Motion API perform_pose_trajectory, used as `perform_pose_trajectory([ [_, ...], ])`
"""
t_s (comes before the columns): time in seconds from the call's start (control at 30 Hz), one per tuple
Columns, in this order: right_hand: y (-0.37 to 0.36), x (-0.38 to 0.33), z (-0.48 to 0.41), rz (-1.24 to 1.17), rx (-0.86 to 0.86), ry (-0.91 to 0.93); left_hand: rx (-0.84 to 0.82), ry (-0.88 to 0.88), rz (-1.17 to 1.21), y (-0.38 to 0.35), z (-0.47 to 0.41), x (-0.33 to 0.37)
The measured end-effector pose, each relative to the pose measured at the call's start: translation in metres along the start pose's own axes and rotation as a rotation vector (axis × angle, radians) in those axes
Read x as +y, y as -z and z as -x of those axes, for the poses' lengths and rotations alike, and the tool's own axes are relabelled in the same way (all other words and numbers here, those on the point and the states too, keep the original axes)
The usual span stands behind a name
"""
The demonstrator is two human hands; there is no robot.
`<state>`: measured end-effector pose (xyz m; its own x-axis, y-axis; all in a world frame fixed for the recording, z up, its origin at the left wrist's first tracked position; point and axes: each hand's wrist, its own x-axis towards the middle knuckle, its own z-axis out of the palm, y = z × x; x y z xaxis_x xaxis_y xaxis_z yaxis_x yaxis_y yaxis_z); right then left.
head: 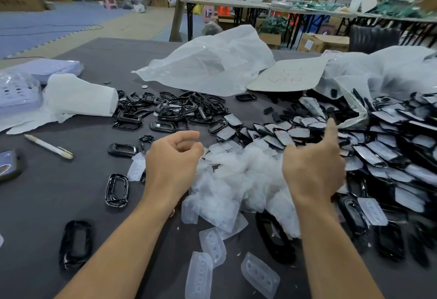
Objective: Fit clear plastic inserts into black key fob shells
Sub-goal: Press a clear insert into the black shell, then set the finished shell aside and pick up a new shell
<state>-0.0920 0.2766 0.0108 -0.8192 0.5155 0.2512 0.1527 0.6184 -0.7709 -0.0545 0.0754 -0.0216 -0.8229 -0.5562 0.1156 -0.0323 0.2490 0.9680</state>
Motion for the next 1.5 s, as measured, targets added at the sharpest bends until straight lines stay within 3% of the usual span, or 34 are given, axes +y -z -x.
perform_pose_trajectory([
  [0.17, -0.011, -0.015, 0.025, 0.025, -0.231, 0.282, 0.062, -0.201, -0.489, 0.014, -0.01, -0.004],
  [0.3, -0.026, -0.019, 0.037, 0.105, -0.385, 0.451, -0.07, -0.121, -0.935, 0.029, -0.027, -0.012],
  [0.37, -0.031, -0.019, 0.038, 0.203, -0.446, 0.478, -0.106, -0.126, -1.003, 0.03, -0.028, -0.015],
  [0.6, -0.035, -0.017, 0.036, 0.224, -0.479, 0.48, 0.066, -0.147, -0.654, 0.028, -0.028, -0.015],
  [0.83, -0.034, -0.016, 0.038, 0.138, -0.456, 0.469, 0.145, -0.063, -0.031, 0.03, -0.035, -0.015],
  [1.03, -0.034, -0.017, 0.035, -0.079, -0.314, 0.44, 0.206, 0.233, 0.464, 0.028, -0.033, -0.002],
  [1.17, -0.036, -0.021, 0.027, -0.081, -0.336, 0.447, 0.196, 0.364, 0.58, 0.027, -0.028, 0.005],
  [1.3, -0.053, -0.032, 0.003, 0.048, -0.372, 0.46, 0.168, 0.374, 0.664, 0.024, -0.033, 0.006],
  [1.43, -0.084, -0.049, -0.046, 0.356, -0.422, 0.41, 0.08, 0.305, 0.497, 0.022, -0.039, -0.002],
  [1.5, -0.1, -0.055, -0.072, 0.525, -0.468, 0.348, 0.045, 0.199, 0.251, 0.021, -0.039, -0.006],
])
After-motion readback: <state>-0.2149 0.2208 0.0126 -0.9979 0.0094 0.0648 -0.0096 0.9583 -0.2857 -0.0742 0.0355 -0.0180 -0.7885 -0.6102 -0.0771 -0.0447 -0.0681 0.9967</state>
